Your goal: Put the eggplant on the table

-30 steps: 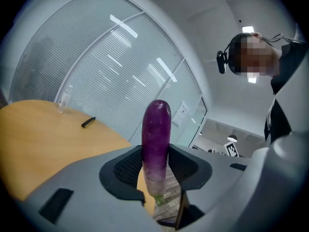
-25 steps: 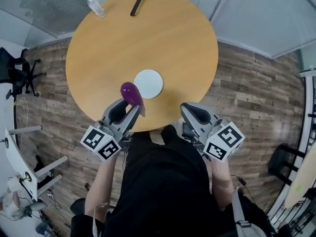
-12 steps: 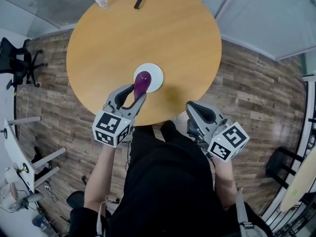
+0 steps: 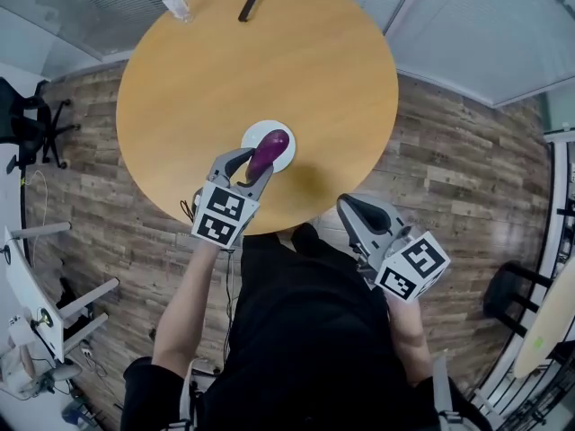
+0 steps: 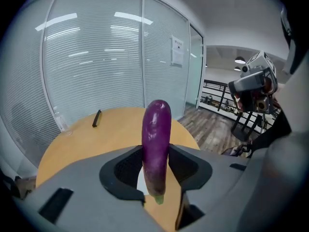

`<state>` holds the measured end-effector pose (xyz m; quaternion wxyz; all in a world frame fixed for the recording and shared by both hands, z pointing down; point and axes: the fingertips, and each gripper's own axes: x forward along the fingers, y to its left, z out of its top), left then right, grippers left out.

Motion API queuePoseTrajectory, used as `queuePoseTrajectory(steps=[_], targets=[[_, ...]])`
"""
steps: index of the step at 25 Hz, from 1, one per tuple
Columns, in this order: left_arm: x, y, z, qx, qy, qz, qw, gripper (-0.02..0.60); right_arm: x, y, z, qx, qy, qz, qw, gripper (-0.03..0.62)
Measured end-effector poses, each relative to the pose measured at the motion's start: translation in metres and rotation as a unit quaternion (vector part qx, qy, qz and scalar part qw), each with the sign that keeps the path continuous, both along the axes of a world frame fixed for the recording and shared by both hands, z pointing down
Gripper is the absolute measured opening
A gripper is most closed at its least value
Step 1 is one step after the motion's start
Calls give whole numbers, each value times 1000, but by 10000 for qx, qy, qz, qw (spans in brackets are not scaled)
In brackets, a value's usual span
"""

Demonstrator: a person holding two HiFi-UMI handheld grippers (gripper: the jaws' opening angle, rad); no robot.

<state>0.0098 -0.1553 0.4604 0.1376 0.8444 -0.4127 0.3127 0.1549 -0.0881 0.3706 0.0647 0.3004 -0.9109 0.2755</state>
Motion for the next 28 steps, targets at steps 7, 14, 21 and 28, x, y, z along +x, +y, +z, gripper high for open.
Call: queuePoseTrajectory(steps=[7,14,21,28], targets=[[0,-10,42,-293,-683,520,9959,179,2,5,0,-28,104,306,9995,17],[4,-16,78,-455,-1211,944,9871,179,4,12,3,-122,196,579,9981,17],[4,-26,107,-584,-1564,1207,9785,179,10,19,6,-206,296,945,9949,18],[1,-26,132,-771,-1886,1330,9700,179,6,29,8,-287,336,1145,9924,18]])
